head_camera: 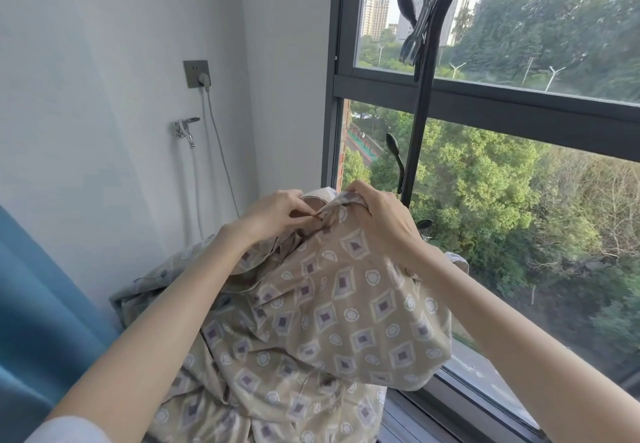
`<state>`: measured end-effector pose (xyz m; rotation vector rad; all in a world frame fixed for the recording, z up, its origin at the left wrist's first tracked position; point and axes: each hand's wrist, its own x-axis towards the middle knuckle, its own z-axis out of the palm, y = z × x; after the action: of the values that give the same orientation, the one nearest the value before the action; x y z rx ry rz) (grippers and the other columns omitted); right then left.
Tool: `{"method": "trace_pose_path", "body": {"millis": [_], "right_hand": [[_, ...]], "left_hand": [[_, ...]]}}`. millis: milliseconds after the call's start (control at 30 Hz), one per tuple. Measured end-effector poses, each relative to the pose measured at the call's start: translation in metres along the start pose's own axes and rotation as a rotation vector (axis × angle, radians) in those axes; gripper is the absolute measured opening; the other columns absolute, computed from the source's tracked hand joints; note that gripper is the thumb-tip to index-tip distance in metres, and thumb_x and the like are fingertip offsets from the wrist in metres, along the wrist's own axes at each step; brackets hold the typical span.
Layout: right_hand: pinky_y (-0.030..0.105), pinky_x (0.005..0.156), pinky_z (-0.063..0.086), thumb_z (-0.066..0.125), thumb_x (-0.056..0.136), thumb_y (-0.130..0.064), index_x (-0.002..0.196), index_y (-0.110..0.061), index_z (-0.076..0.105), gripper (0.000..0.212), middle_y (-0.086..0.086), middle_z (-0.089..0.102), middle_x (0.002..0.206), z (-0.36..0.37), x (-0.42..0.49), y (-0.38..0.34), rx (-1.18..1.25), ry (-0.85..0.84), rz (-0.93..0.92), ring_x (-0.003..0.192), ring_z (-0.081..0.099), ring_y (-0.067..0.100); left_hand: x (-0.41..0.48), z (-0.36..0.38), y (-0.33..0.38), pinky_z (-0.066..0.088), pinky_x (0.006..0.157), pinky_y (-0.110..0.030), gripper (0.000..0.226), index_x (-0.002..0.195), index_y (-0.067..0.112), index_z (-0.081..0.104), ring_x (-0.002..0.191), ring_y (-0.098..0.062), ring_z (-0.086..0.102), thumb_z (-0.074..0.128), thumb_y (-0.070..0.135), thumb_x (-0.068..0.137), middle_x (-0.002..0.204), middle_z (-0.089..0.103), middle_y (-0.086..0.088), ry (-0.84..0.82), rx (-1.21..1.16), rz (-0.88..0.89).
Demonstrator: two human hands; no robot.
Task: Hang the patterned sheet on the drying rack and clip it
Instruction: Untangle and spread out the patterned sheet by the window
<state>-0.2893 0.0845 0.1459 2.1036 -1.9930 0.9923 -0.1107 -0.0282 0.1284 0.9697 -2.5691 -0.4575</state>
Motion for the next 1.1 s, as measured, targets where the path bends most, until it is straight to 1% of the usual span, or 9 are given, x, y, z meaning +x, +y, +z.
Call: {"method": "trace_pose_path", "body": {"millis": [67,233,333,433,567,767,900,1033,1100], "right_hand": [[0.026,0.046,0.031,0.041,0.096,-0.015,0.109,-0.018,0.056,0.020,-0.001,0.058,0.077,-0.002,0.000,0.000,-0.004,-0.008,-0.003,0.061,0.050,0.022],[0.025,0.043,0.025,0.043,0.095,-0.013,0.106,-0.019,0.057,0.019,-0.006,0.055,0.071,-0.003,-0.002,0.003,0.026,-0.013,-0.020,0.053,0.044,0.010],[0.025,0.043,0.025,0.042,0.094,-0.012,0.105,-0.019,0.058,0.020,-0.005,0.055,0.072,-0.005,-0.001,0.004,0.034,-0.018,-0.016,0.054,0.046,0.014],[0.026,0.044,0.028,0.042,0.093,-0.011,0.106,-0.018,0.058,0.021,-0.004,0.059,0.076,-0.006,-0.001,0.003,0.060,-0.031,-0.009,0.057,0.047,0.015],[0.027,0.046,0.030,0.043,0.092,-0.012,0.105,-0.021,0.058,0.021,0.003,0.067,0.085,-0.003,0.000,0.001,0.092,-0.068,-0.022,0.063,0.053,0.023],[0.033,0.053,0.042,0.046,0.094,-0.014,0.102,-0.021,0.059,0.017,-0.002,0.066,0.083,-0.008,-0.003,0.004,0.170,0.030,0.041,0.067,0.058,0.022],[0.025,0.044,0.029,0.041,0.098,-0.015,0.107,-0.018,0.056,0.017,-0.001,0.061,0.076,-0.014,0.002,0.022,0.045,0.064,0.139,0.054,0.049,0.013],[0.026,0.044,0.028,0.029,0.101,-0.017,0.109,-0.015,0.048,0.020,0.001,0.054,0.067,-0.012,0.008,0.029,-0.173,-0.023,0.238,0.052,0.045,0.020],[0.029,0.047,0.030,0.032,0.098,-0.010,0.112,-0.016,0.046,0.021,0.005,0.062,0.081,-0.011,0.013,0.023,-0.209,-0.038,0.262,0.060,0.049,0.024]], "left_hand": [[0.000,0.003,0.002,0.042,0.068,-0.036,0.033,0.095,0.029,0.075,0.077,-0.015,0.050,0.055,0.053,0.084,0.078,0.047,0.013,0.021,0.014,0.005],[-0.001,0.005,0.001,0.040,0.066,-0.036,0.037,0.084,0.021,0.074,0.074,-0.020,0.051,0.050,0.048,0.089,0.080,0.053,0.000,0.040,-0.064,-0.031],[0.001,0.005,0.004,0.037,0.061,-0.034,0.043,0.084,0.014,0.074,0.074,-0.022,0.052,0.046,0.046,0.093,0.081,0.053,-0.005,0.052,-0.051,-0.035],[0.002,0.006,0.006,0.034,0.059,-0.029,0.031,0.090,0.021,0.073,0.080,-0.019,0.052,0.050,0.041,0.093,0.083,0.051,0.003,0.079,0.034,-0.035],[0.004,0.010,0.006,0.035,0.066,-0.028,0.021,0.097,0.030,0.071,0.091,-0.018,0.053,0.058,0.042,0.085,0.097,0.056,0.002,0.083,0.181,-0.088],[0.010,0.015,-0.007,0.035,0.071,-0.029,0.027,0.112,0.034,0.065,0.104,-0.023,0.055,0.044,0.038,0.096,0.110,0.054,-0.002,0.082,0.261,-0.169],[0.012,-0.006,-0.006,0.036,0.074,-0.033,0.031,0.108,0.026,0.068,0.092,-0.027,0.058,0.041,0.036,0.097,0.098,0.054,-0.003,0.379,0.362,-0.199],[0.020,-0.039,0.011,0.035,0.084,-0.037,0.026,0.105,0.022,0.070,0.099,-0.024,0.056,0.047,0.030,0.095,0.105,0.057,-0.001,0.565,0.326,-0.104],[0.026,-0.053,0.024,0.035,0.088,-0.038,0.027,0.104,0.022,0.070,0.102,-0.022,0.054,0.046,0.030,0.094,0.108,0.055,0.001,0.601,0.316,-0.049]]}}
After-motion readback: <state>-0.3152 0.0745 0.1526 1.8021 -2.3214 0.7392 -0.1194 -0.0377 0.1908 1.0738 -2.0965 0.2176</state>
